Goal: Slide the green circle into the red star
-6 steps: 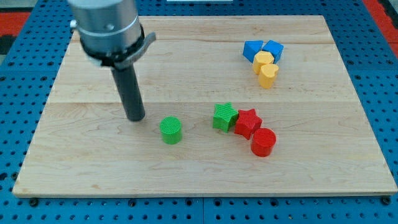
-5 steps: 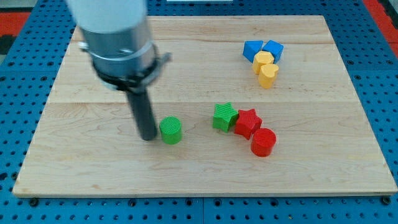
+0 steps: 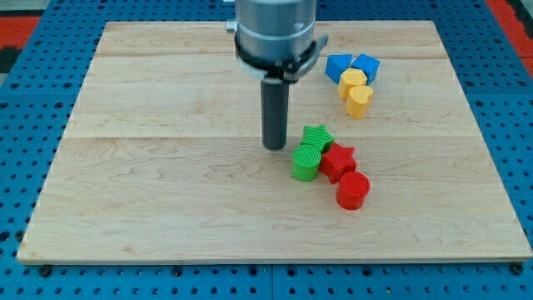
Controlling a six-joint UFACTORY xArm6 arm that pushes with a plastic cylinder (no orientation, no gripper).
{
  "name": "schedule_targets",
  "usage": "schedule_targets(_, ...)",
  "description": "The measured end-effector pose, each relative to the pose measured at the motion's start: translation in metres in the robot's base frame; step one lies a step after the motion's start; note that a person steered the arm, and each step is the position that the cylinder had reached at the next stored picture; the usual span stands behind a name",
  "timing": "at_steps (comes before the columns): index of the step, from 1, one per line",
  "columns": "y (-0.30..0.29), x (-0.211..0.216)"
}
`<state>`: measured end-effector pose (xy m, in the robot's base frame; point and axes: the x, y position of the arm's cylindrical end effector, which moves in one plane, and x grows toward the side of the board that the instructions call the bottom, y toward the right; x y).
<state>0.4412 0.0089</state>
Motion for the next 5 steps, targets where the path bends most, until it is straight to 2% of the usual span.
schedule_targets(1,0.047,-0.006)
schedule_targets(2,0.056,0.000)
schedule_targets(3,0.059,0.025)
schedule_targets(4,0.061,0.014)
schedule_targets(5,0.018,0.014)
